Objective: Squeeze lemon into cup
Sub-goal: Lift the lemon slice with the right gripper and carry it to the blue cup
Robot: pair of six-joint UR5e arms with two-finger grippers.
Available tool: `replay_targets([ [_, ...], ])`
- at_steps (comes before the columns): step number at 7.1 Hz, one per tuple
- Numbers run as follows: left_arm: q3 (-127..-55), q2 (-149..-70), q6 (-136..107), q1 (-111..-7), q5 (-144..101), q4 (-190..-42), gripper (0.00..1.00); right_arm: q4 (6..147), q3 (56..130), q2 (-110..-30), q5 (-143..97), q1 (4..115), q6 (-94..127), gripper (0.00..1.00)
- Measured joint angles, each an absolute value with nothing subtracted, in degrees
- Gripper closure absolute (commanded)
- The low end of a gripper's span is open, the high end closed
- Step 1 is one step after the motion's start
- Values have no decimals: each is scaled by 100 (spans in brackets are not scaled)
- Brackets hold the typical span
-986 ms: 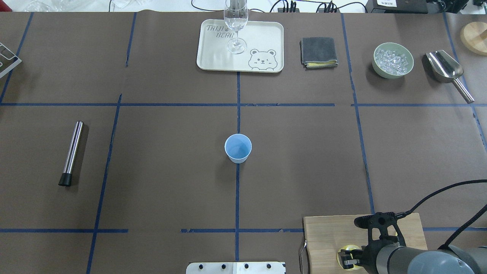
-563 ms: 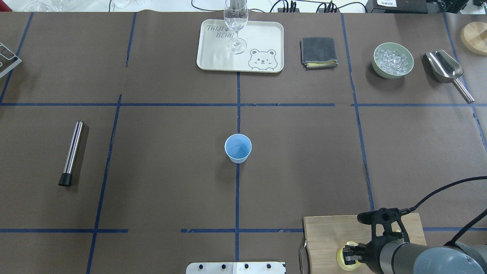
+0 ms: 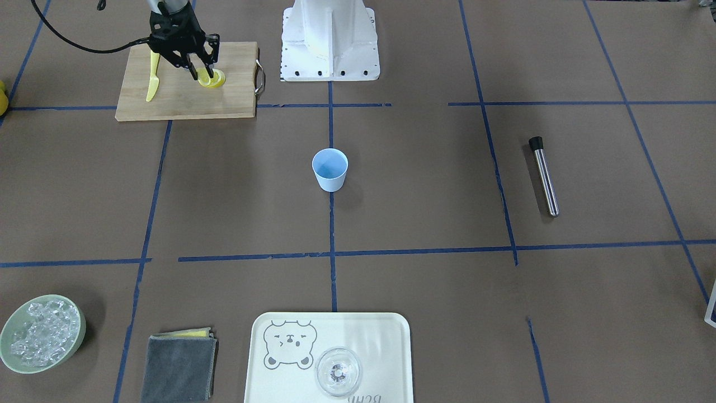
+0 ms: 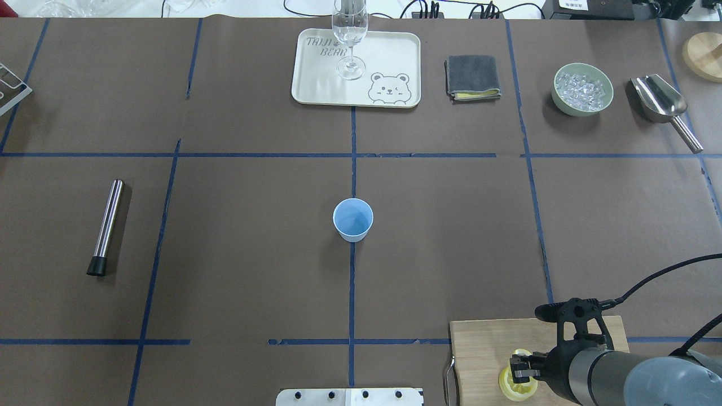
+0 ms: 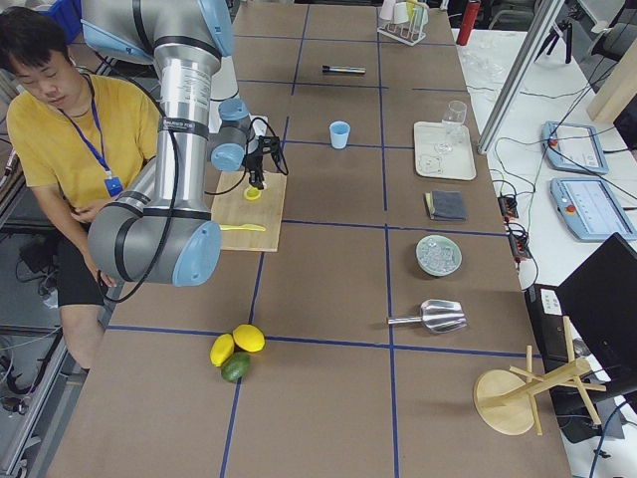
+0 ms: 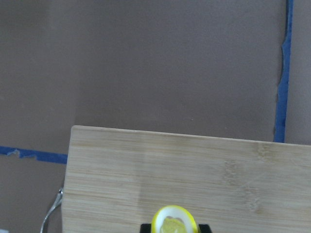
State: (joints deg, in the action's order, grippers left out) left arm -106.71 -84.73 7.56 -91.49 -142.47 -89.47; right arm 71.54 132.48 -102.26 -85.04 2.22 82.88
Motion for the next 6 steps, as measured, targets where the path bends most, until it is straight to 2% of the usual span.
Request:
replay_targets([
  [3,-10670,-8473,756,-9149,-14247,-8947,0,7156,13319,-10008,-8866,657,8286,58],
  [4,-10670,-8470,756,-9150,-14247,-8947,0,7213,13156,-9644,-9042,923,8282,58],
  [6,-10674,-8446,758,-9149,-14247,-8947,0,8135,12637,-8186,-9323,1518,8213,58],
])
